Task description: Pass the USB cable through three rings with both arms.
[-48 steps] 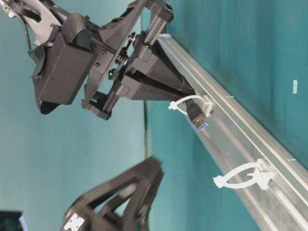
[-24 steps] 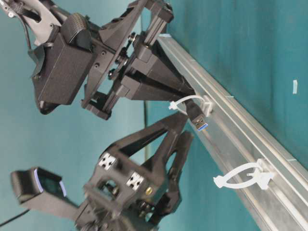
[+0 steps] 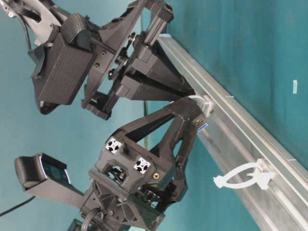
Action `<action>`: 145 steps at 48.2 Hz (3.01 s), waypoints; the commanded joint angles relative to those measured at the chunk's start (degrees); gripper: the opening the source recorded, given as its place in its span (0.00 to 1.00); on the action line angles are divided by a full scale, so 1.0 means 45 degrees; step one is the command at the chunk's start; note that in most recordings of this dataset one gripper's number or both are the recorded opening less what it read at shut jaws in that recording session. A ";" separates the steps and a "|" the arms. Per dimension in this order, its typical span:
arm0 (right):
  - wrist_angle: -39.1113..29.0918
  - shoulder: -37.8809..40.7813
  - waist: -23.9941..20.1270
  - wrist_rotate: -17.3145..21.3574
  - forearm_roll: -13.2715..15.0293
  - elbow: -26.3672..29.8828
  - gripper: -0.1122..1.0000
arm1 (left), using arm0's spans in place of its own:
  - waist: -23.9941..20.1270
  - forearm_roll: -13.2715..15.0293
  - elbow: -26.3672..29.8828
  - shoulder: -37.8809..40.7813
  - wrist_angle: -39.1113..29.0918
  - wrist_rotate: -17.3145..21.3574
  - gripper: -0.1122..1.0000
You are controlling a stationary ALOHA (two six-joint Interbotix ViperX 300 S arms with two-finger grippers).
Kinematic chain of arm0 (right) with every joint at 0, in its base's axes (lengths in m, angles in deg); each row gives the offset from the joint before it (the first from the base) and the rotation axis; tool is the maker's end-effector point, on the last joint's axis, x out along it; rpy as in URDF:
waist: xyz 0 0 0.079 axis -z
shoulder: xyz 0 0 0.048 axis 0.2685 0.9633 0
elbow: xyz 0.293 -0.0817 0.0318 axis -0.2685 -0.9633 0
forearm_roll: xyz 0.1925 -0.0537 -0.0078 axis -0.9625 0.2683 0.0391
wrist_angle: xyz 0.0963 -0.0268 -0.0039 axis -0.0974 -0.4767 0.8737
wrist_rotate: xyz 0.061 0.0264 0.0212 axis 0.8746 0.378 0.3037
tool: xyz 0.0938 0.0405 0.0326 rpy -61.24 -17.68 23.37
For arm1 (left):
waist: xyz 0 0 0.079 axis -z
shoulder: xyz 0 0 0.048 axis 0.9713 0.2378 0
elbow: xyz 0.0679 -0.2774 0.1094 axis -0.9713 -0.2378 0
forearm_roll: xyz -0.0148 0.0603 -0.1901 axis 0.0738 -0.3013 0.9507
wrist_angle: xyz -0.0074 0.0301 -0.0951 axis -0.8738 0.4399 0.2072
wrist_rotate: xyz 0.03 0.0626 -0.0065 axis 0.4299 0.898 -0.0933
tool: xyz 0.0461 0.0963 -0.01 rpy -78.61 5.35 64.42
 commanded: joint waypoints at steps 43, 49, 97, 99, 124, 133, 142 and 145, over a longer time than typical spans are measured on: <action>0.0078 0.0020 -0.0059 0.0176 -0.0039 0.0039 0.18 | -0.0137 -0.0059 0.0391 0.0547 -0.0117 -0.0020 0.55; 0.0059 0.0000 -0.0059 0.0176 -0.0059 0.0039 0.19 | -0.0117 -0.0020 0.0488 0.0566 -0.0117 -0.0020 0.27; 0.0449 -0.0254 -0.0078 0.1758 0.0000 -0.0039 0.88 | 0.0020 -0.0020 0.0254 0.0137 -0.0508 -0.0039 0.19; 0.0547 -0.0352 -0.0078 0.1934 0.0039 -0.0078 0.93 | 0.0039 -0.0059 0.0195 0.0000 -0.0586 -0.0059 0.19; 0.0898 -0.1016 -0.0664 0.2109 0.0020 -0.0352 0.90 | 0.0723 -0.0020 -0.1016 -0.1113 -0.0801 -0.0410 0.19; 0.1680 -0.0957 -0.1230 0.2109 0.0039 -0.0332 0.90 | 0.0918 -0.0059 -0.1152 -0.1211 -0.0605 -0.1016 0.19; 0.2070 -0.0840 -0.1504 0.2129 0.0039 -0.0332 0.89 | 0.0977 -0.0059 -0.1094 -0.1348 -0.0547 -0.1035 0.19; 0.2187 -0.0762 -0.1504 0.2109 0.0020 -0.0332 0.89 | 0.0977 -0.0059 -0.1074 -0.1387 -0.0547 -0.1035 0.19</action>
